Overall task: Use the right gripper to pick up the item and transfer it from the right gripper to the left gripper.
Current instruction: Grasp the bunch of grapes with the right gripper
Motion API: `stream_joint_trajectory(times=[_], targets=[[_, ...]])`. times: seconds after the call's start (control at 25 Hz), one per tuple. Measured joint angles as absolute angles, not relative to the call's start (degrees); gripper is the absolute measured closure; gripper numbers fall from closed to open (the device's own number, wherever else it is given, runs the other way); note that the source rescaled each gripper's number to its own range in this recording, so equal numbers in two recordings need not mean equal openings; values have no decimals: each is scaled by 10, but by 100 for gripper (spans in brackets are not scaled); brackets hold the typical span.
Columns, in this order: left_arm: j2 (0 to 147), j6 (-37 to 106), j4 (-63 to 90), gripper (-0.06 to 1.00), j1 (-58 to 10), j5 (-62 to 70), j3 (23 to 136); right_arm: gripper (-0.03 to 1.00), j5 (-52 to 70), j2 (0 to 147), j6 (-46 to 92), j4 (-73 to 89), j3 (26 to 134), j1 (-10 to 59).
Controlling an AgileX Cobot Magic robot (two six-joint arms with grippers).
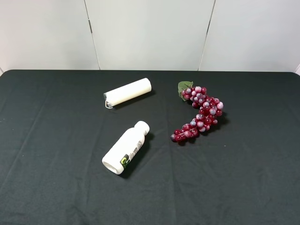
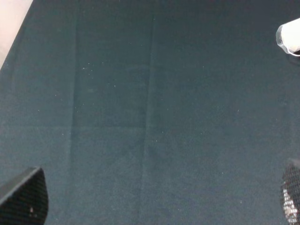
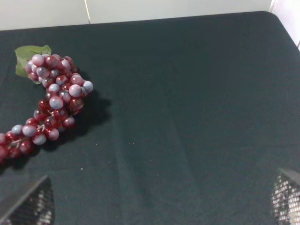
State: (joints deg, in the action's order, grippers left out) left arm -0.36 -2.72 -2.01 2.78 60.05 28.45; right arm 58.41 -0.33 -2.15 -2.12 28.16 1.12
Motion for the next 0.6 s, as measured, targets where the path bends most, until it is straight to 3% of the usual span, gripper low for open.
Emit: stream_joint_trajectory(times=[0.28, 0.6], targets=[[-4, -27, -20, -4, 28, 600, 284, -3, 585, 47, -21, -21, 293, 11], [-4, -27, -20, -4, 28, 600, 284, -3, 583, 245, -21, -21, 390, 11]])
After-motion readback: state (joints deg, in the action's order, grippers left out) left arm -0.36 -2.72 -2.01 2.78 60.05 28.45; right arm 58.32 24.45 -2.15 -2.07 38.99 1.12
